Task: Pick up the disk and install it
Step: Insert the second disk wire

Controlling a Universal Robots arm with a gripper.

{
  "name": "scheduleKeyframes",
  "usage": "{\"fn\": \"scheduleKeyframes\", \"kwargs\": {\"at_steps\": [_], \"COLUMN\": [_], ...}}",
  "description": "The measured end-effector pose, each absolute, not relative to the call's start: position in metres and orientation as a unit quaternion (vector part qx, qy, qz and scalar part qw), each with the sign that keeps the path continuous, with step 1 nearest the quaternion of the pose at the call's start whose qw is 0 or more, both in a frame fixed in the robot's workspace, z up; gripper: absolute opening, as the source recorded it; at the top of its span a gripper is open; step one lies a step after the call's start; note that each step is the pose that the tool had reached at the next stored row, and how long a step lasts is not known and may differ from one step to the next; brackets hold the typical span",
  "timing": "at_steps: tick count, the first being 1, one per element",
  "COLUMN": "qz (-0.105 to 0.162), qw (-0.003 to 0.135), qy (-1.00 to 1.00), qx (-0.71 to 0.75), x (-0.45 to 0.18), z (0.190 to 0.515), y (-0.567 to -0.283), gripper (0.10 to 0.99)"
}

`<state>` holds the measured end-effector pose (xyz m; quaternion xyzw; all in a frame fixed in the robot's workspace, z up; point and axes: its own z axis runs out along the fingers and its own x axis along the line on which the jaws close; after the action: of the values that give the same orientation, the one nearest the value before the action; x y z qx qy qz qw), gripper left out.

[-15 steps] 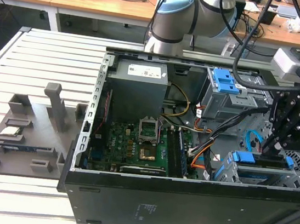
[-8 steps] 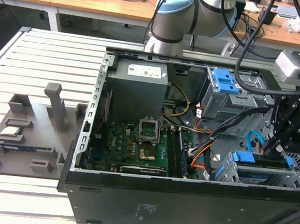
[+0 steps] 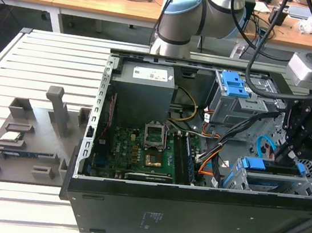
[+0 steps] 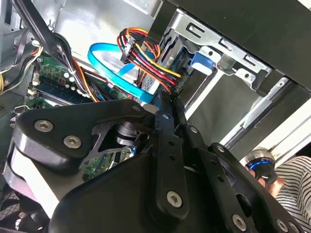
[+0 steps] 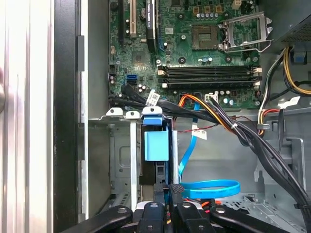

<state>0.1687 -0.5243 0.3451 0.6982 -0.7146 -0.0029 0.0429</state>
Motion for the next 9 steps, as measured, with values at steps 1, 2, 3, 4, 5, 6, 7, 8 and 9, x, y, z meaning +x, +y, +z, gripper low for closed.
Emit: {"fn": "scheduleKeyframes", "kwargs": {"at_steps": [1, 2, 3, 4, 5, 6, 7, 8, 9], "qz": [-0.003, -0.003, -0.003, -0.003, -0.004, -0.006, -0.007, -0.007, -0.008], "qw": [0.043, 0.043, 0.043, 0.042, 0.042, 0.04, 0.039, 0.039, 0.038], "qy": [-0.715, -0.715, -0.715, -0.715, -0.715, -0.715, -0.715, -0.715, -0.715], "qx": [0.698, 0.698, 0.698, 0.698, 0.698, 0.698, 0.698, 0.698, 0.699], "x": [0.1687, 0.1687, 0.1687, 0.1687, 0.1687, 0.1688, 0.1688, 0.1688, 0.1687], "z": [0.3437, 0.3409, 0.341, 0.3413, 0.3417, 0.3424, 0.3429, 0.3431, 0.343], "y": [-0.5273, -0.5279, -0.5279, -0.5279, -0.5279, -0.5279, -0.5279, -0.5279, -0.5279], "gripper": [0.161, 0.161, 0.161, 0.161, 0.161, 0.161, 0.161, 0.161, 0.161]}}
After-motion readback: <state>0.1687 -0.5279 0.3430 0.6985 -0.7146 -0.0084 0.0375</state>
